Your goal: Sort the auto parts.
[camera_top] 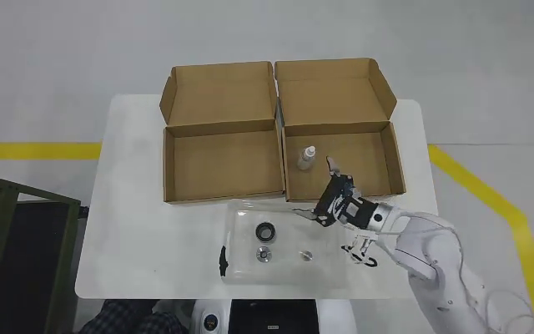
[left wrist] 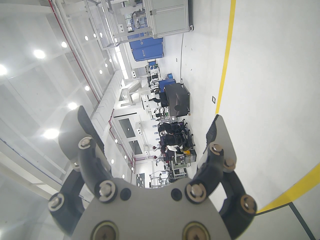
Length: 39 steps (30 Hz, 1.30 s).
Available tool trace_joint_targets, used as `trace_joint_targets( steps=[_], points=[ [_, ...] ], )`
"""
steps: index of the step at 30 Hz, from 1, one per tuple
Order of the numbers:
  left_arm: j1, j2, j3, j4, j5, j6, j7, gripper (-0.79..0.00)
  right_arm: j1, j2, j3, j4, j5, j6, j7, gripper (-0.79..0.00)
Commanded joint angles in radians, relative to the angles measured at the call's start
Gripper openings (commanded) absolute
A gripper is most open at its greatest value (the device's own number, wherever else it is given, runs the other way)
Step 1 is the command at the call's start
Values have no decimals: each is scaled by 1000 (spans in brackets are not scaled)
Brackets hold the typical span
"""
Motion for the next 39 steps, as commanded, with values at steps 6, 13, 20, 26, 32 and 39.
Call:
trace_joint_targets(
  steps=[6, 13, 20, 26, 32, 39],
  points=[
    [0, 0, 0, 0, 0, 0, 0, 0, -124, 15, 29, -76, -60, -47, -14, 0],
    [0, 0, 0, 0, 0, 0, 0, 0, -182, 28, 45, -114, -114, -124, 14, 0],
    [0, 0, 0, 0, 0, 0, 0, 0, -203, 40, 45, -138, -162, -183, 56, 0],
    [0, 0, 0, 0, 0, 0, 0, 0, -203, 45, 25, -128, -185, -192, 83, 0],
    [0, 0, 0, 0, 0, 0, 0, 0, -197, 48, -5, -122, -218, -185, 122, 0],
    [0, 0, 0, 0, 0, 0, 0, 0, -196, 53, -32, -117, -265, -186, 155, -58]
  ],
)
